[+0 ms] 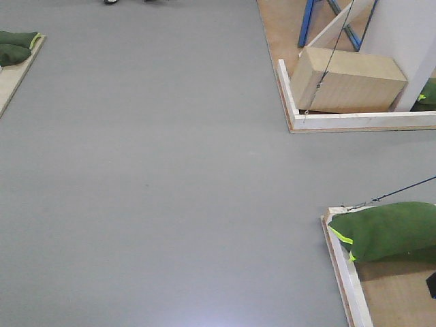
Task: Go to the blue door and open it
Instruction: 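Drive the base forward alongside the wooden platform toward the blue door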
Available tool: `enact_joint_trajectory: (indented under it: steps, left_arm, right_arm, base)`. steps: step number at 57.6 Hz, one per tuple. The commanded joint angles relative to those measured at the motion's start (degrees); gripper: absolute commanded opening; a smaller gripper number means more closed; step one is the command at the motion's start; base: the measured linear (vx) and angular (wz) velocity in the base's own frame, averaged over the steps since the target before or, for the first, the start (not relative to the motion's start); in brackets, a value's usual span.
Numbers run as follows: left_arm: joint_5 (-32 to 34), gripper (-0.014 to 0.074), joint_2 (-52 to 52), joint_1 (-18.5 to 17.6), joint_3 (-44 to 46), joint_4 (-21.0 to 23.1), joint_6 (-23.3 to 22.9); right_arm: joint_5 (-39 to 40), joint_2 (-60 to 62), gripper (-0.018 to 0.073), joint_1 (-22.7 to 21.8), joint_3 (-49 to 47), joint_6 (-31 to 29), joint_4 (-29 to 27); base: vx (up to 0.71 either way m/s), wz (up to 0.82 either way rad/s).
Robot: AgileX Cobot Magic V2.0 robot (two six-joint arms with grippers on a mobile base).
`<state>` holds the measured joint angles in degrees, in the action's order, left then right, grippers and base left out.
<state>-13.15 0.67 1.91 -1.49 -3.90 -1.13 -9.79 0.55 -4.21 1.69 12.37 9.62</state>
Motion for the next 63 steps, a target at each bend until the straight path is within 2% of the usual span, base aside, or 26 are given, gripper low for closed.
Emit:
enact_joint_trajectory:
  steps: [1, 36, 63]
  left_arm:
    - [4.71, 0.0073, 0.9, -0.16, 1.52, 0.15, -0.39]
    - [4.71, 0.0073, 0.9, -0.16, 1.52, 0.15, -0.39]
    - [4.71, 0.0073, 1.08, -0.16, 1.49, 0.15, -0.39]
  right_arm:
    - [4.53, 0.82, 0.0011, 0.08, 0.1, -0.62, 0.48]
    - [4.47, 0.82, 0.0011, 0.08, 0.1, -0.62, 0.48]
    - [4.52, 1.12, 0.0011, 0.12, 0.1, -0.62, 0.48]
  base:
    - [0.03, 0.0]
    - [0.07, -0.01]
    - [0.23, -0.03]
